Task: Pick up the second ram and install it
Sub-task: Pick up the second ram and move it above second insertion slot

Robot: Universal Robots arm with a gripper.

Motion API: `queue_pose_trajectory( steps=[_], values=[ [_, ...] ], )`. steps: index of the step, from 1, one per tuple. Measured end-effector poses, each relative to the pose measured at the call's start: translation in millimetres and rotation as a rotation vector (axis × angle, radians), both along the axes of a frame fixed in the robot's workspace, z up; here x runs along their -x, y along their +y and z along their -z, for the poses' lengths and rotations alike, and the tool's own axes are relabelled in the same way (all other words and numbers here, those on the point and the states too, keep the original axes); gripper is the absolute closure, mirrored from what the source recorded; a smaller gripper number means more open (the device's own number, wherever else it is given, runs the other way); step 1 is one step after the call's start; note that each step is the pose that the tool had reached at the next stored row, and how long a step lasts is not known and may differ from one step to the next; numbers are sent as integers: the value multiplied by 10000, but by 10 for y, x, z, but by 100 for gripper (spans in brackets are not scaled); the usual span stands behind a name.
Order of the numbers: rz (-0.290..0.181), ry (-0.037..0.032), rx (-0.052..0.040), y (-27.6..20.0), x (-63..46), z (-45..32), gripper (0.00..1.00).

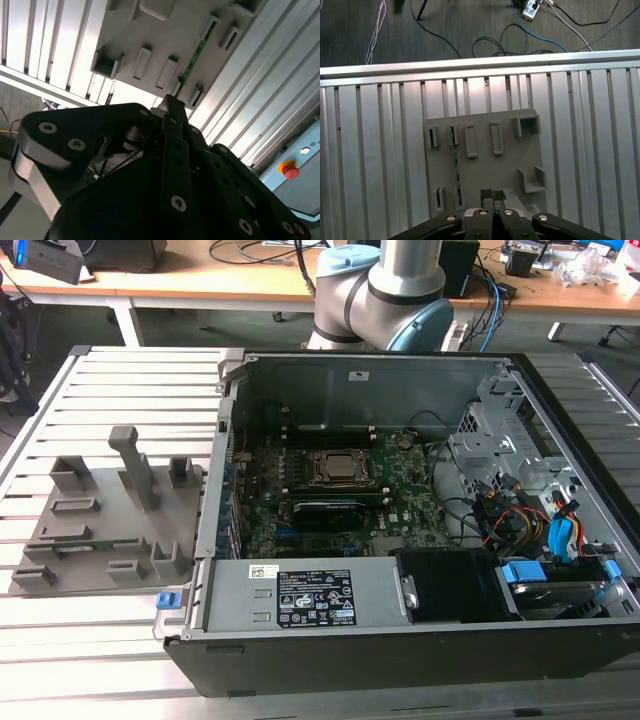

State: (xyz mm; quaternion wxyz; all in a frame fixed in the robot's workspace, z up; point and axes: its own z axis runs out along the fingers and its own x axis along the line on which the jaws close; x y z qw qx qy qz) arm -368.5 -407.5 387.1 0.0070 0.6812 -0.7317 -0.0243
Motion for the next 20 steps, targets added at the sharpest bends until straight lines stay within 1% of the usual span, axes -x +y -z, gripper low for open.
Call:
queue_pose_trajectory(
  steps=[3, 4, 5, 8, 12, 16, 20],
  values=[
    [1, -1, 0, 0, 0, 0, 89],
    [3, 0, 0, 0, 0, 0, 83],
    [3, 0, 0, 0, 0, 0, 83],
    [4, -1, 0, 0, 0, 0, 64],
    [4, -1, 5, 0, 0, 9, 64],
    [5, 0, 7, -4, -1, 69, 64],
    [5, 0, 7, -7, -1, 101, 64]
  ],
)
